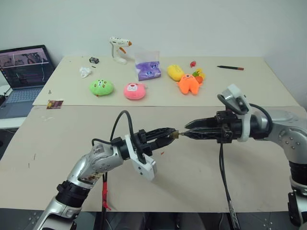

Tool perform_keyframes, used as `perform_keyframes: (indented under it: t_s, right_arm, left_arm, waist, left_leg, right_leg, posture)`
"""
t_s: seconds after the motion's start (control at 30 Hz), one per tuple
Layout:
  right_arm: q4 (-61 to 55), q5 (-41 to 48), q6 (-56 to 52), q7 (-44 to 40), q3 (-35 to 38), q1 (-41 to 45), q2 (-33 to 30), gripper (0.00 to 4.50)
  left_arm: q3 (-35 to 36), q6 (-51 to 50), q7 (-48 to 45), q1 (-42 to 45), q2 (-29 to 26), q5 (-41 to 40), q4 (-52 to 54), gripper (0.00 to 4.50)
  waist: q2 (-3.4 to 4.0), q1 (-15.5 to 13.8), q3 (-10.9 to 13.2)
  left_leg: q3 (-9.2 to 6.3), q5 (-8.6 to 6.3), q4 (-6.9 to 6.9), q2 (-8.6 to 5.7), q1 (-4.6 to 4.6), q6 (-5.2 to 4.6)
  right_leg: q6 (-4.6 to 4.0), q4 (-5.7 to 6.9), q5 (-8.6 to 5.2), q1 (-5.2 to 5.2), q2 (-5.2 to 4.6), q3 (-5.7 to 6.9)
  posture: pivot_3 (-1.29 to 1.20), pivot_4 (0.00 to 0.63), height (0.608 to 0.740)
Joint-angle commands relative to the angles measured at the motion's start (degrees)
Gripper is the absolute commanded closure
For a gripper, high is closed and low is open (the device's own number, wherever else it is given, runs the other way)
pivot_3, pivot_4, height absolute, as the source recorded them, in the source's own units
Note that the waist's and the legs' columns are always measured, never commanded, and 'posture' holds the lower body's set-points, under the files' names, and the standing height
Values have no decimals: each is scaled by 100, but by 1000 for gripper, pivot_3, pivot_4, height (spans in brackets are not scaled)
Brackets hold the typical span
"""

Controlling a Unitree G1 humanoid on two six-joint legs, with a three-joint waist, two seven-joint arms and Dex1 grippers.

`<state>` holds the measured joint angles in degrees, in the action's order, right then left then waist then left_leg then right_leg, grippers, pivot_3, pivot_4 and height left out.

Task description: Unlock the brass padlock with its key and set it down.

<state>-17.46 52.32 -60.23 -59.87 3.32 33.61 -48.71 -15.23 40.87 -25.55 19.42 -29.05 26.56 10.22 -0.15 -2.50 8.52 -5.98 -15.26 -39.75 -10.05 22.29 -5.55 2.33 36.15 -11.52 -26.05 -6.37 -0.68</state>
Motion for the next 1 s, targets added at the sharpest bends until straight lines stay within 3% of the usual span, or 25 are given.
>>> perform_keyframes:
  t_s: [0.03, 0.37, 1.0]
  right_arm:
    - [-212, 232, -64, 32, 168, 131, -1, 2339]
    - [-475, 474, -136, 250, 82, 33, 149, 2339]
    - [-363, -96, 282, 328, -337, -128, 550, 2339]
  left_arm:
    - [7, -37, 53, -20, 22, -115, 142, 3676]
    - [4, -27, 67, -68, 31, -110, 150, 3676]
    - [30, -96, 24, -118, 7, -159, 225, 3676]
  waist:
    - [0, 4, 0]
    - [0, 7, 0]
    - [0, 13, 0]
  left_leg:
    - [0, 0, 0, 0, 0, -1]
    - [1, -1, -1, 0, -1, 0]
    - [1, -1, -2, 0, -2, -1]
  right_leg:
    - [0, 0, 0, 0, 0, 0]
    - [0, 0, 0, 1, 1, 1]
    - [1, 1, 0, 0, 5, 5]
  posture:
    - [0, 150, 740]
    - [0, 150, 740]
    - [0, 150, 740]
